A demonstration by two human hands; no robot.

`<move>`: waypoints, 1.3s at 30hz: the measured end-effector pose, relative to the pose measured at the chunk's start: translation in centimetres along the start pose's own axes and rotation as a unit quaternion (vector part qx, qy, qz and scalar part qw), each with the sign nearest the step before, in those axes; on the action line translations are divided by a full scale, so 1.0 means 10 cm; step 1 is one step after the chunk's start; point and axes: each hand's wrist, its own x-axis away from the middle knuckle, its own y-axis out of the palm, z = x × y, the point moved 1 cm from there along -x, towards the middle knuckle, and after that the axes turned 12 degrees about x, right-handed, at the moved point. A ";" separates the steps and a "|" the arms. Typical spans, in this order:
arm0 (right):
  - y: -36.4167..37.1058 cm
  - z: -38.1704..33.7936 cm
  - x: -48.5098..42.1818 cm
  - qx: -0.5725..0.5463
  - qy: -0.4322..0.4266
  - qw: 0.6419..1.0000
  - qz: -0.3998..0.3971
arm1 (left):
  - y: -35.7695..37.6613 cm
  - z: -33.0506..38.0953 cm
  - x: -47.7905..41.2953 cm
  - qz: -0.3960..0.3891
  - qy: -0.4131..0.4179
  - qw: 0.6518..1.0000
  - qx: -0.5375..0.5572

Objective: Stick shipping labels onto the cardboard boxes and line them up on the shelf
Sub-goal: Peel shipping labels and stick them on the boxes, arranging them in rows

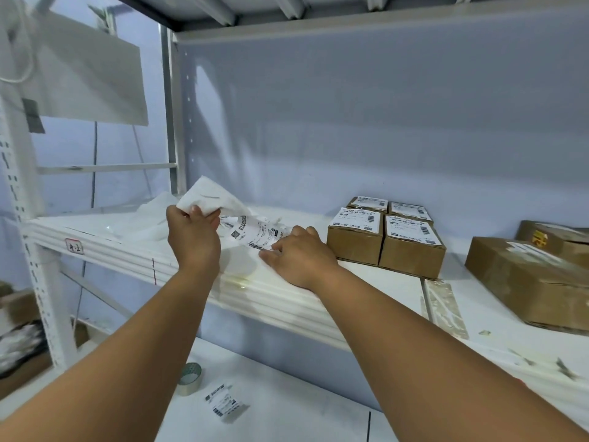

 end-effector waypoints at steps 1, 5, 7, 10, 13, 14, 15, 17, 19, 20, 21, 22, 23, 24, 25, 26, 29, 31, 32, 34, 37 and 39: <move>0.00 0.00 0.00 -0.004 0.003 1.000 0.000 | 0.01 0.00 0.01 0.000 0.011 1.000 -0.005; 0.04 0.00 -0.05 -0.006 0.008 1.000 0.023 | 0.01 0.00 -0.02 0.007 0.011 1.000 -0.024; 0.05 0.00 -0.07 -0.012 0.013 0.999 0.030 | 0.03 0.02 -0.14 -0.017 0.018 0.997 -0.067; 0.06 0.00 -0.06 -0.014 0.018 1.000 0.019 | 0.16 0.13 -0.33 -0.087 0.023 0.982 -0.167; 0.03 0.00 -0.05 -0.008 0.022 0.999 0.024 | 0.36 0.34 -0.44 -0.097 0.015 0.961 -0.258; 0.03 0.00 -0.04 -0.008 0.025 0.999 0.029 | 0.41 0.44 -0.48 -0.071 0.017 0.961 -0.267; 0.03 0.00 -0.04 -0.009 0.029 0.999 0.033 | 0.43 0.56 -0.55 -0.047 0.028 0.962 -0.266; 0.03 -0.01 -0.05 -0.010 0.031 0.999 0.038 | 0.45 0.73 -0.69 -0.050 0.062 0.961 -0.264; 0.04 -0.02 -0.04 -0.007 0.028 0.999 0.042 | 0.42 0.79 -0.75 -0.116 0.086 0.959 -0.242; 0.04 -0.02 -0.04 -0.006 0.027 0.999 0.041 | 0.41 0.76 -0.73 -0.152 0.077 0.959 -0.225; 0.05 -0.02 -0.04 -0.005 0.025 0.999 0.036 | 0.40 0.70 -0.69 -0.185 0.071 0.957 -0.213; 0.04 -0.02 -0.03 -0.005 0.021 0.999 0.030 | 0.39 0.63 -0.64 -0.216 0.064 0.952 -0.208; 0.04 -0.03 -0.03 -0.007 0.013 0.999 0.030 | 0.38 0.58 -0.56 -0.242 0.054 0.947 -0.206; 0.02 -0.03 -0.01 -0.011 0.001 0.999 0.040 | 0.37 0.55 -0.44 -0.260 0.041 0.946 -0.191; 0.01 -0.03 -0.01 -0.014 -0.013 0.998 0.054 | 0.37 0.52 -0.34 -0.269 0.022 0.949 -0.164; -0.01 -0.04 0.00 -0.023 -0.025 0.997 0.070 | 0.37 0.50 -0.23 -0.270 0.002 0.954 -0.129; -0.10 -0.04 0.00 -0.201 0.010 0.971 0.126 | 0.35 0.49 0.04 -0.241 -0.067 0.968 -0.024; -0.23 -0.05 0.01 -0.428 0.081 0.889 0.141 | 0.33 0.50 0.19 -0.216 -0.121 0.968 0.050; -0.30 -0.06 0.03 -0.533 0.115 0.829 0.125 | 0.32 0.50 0.25 -0.209 -0.138 0.966 0.066; -0.44 -0.07 0.08 -0.680 0.153 0.714 0.068 | 0.29 0.51 0.37 -0.221 -0.133 0.965 0.036; -0.59 0.00 0.19 -0.716 0.171 0.676 0.038 | 0.26 0.54 0.55 -0.267 -0.087 0.959 -0.046; -0.66 0.05 0.30 -0.692 0.184 0.696 0.051 | 0.27 0.58 0.68 -0.288 -0.062 0.952 -0.087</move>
